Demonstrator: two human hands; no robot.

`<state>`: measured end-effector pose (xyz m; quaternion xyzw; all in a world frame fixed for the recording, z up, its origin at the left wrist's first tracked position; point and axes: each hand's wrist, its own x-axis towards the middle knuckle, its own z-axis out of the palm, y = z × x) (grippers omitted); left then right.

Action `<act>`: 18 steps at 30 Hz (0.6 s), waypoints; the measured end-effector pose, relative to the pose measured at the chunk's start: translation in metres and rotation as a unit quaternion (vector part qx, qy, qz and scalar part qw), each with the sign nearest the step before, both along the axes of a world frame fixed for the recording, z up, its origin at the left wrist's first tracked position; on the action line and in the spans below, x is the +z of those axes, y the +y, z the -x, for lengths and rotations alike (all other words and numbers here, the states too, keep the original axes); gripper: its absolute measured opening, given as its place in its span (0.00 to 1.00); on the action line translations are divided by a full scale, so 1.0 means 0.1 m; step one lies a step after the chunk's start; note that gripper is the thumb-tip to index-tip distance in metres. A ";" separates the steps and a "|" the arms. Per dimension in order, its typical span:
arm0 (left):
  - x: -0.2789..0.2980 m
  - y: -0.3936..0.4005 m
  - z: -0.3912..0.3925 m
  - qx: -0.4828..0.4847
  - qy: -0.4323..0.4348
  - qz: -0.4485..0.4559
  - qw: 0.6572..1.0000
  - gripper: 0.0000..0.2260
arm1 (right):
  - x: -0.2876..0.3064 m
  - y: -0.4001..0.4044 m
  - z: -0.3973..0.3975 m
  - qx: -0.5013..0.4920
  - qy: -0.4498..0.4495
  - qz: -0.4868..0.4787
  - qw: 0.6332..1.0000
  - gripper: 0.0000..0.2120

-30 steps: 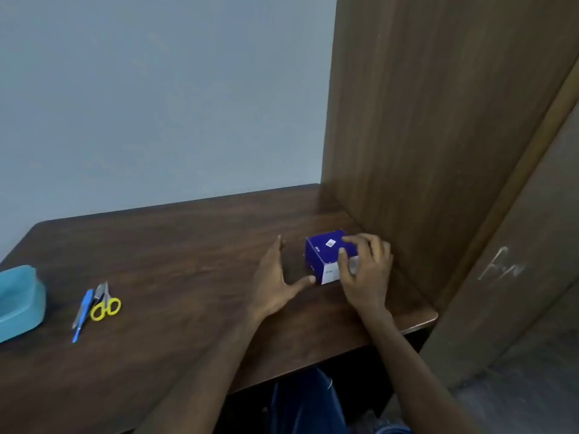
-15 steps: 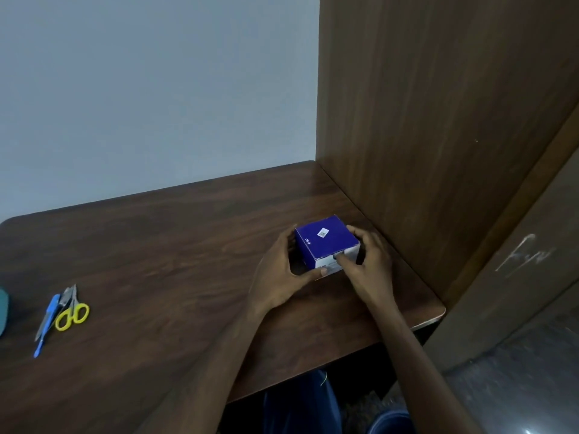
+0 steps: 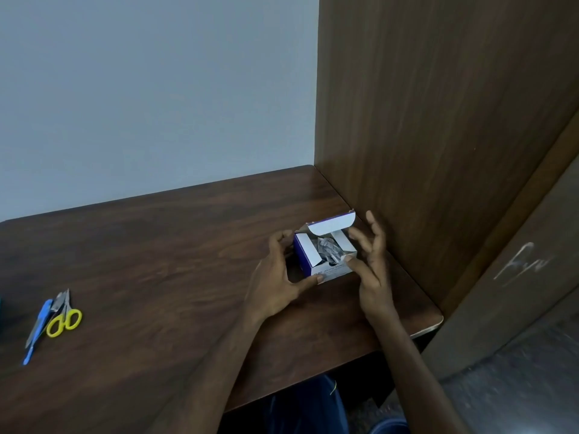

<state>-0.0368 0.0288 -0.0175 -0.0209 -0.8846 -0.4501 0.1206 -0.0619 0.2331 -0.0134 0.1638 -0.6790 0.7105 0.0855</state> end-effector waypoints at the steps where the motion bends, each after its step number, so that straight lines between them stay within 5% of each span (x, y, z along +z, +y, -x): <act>1: 0.00 0.00 -0.01 0.002 0.007 0.007 1.000 0.43 | 0.01 0.00 0.00 0.031 -0.013 0.008 0.999 0.39; 8: 0.08 0.01 -0.05 -0.024 0.065 0.033 0.997 0.42 | -0.06 -0.02 0.04 0.053 0.005 -0.066 0.996 0.41; 15: 0.02 -0.01 -0.04 -0.006 0.019 0.031 0.999 0.54 | 0.01 -0.04 0.12 -0.128 0.044 -0.194 0.972 0.11; 18: 0.04 -0.01 -0.04 -0.008 0.023 0.027 0.999 0.52 | 0.19 -0.01 0.20 -0.129 0.050 -0.374 0.917 0.06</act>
